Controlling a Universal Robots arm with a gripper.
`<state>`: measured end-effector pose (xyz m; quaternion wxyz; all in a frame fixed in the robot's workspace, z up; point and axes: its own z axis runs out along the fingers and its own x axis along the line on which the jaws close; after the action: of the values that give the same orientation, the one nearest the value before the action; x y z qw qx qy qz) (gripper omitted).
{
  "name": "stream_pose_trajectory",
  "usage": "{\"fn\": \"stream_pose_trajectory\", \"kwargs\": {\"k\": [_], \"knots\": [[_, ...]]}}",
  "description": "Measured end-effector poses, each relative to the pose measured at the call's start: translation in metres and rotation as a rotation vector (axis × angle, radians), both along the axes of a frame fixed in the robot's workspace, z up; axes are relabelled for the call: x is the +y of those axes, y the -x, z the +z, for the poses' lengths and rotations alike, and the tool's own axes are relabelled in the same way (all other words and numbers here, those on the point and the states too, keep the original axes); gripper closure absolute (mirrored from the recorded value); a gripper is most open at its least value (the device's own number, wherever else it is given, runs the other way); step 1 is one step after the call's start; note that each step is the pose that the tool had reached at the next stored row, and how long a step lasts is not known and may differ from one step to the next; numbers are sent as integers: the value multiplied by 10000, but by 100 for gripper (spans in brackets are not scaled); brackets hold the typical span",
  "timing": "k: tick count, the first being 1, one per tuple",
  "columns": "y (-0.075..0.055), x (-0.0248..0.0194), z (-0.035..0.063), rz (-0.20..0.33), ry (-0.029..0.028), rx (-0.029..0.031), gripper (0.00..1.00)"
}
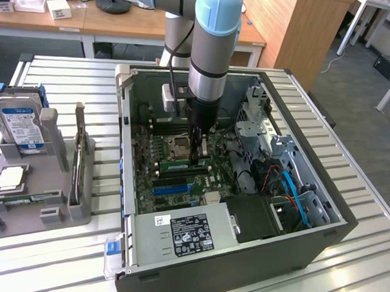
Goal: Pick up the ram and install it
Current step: 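Insert the ram into the slot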
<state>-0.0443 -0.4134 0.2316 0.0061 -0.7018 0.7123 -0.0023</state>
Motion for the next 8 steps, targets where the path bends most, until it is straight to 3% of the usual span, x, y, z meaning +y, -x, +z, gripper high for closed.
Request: {"fn": "stream_pose_trajectory", "kwargs": {"k": [8], "knots": [[0, -11, 0, 0, 1, 1, 88]]}}
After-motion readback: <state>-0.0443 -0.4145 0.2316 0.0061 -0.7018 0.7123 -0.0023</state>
